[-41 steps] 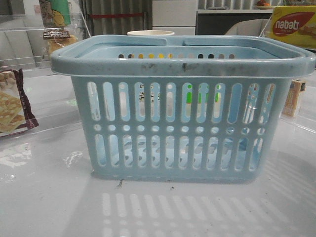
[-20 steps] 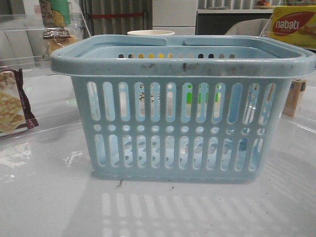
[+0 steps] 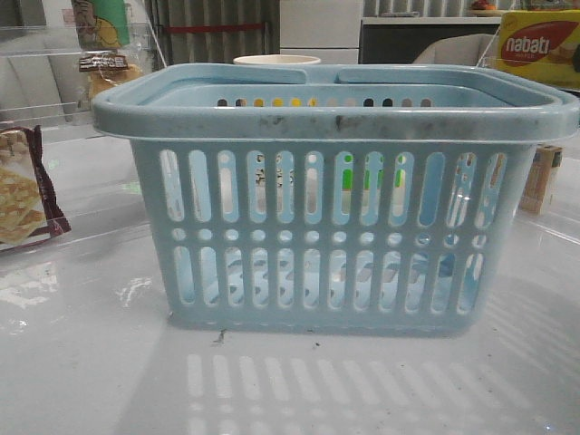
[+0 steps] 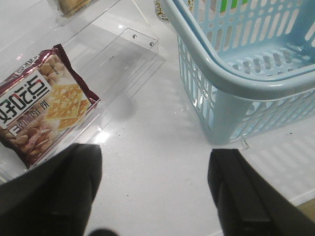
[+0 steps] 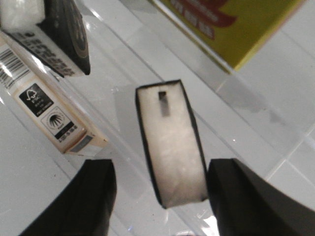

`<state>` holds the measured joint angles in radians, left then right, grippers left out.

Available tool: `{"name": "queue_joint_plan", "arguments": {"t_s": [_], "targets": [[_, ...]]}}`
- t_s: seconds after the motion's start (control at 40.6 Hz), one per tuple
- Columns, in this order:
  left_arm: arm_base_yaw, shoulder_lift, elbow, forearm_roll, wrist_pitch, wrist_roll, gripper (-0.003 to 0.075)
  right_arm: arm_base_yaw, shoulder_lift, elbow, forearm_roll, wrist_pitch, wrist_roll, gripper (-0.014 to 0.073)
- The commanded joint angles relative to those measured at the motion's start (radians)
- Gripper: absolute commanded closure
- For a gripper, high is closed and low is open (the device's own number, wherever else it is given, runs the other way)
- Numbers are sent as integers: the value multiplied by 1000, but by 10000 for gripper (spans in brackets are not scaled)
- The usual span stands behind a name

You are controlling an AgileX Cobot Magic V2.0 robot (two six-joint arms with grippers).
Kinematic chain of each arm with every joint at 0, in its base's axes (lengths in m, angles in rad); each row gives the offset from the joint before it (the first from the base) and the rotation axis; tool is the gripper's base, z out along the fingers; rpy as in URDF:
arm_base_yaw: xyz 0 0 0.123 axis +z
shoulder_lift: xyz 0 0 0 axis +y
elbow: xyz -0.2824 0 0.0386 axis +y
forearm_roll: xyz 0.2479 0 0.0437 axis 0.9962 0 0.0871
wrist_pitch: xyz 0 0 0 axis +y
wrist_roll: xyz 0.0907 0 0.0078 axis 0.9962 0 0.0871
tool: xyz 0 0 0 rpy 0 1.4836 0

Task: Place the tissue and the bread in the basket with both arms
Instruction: 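Reach the right gripper to the white tissue pack on the shelf and grasp it, then carry the tissue pack over the basket with the right gripper and release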

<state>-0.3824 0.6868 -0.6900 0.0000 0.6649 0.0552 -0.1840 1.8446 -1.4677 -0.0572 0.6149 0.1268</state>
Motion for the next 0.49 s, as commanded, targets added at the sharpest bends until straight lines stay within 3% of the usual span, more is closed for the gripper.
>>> {"name": "queue_joint_plan", "arguments": {"t_s": [0.0,0.123,0.197,0.468], "targets": [[-9,2,-27,0,-83,3,214,-6,-38,-39,-23,-80,-4,195],[-9,2,-27,0,-83,3,214,-6,-41,-39,-23,-86,-4,346],[-9,2,-27,0,-83,3,214,-6,-52,-39,-23,-85,-4,392],[-9,2,-27,0,-83,3,214,27,-195,-39,-22,-57,-4,401]]}}
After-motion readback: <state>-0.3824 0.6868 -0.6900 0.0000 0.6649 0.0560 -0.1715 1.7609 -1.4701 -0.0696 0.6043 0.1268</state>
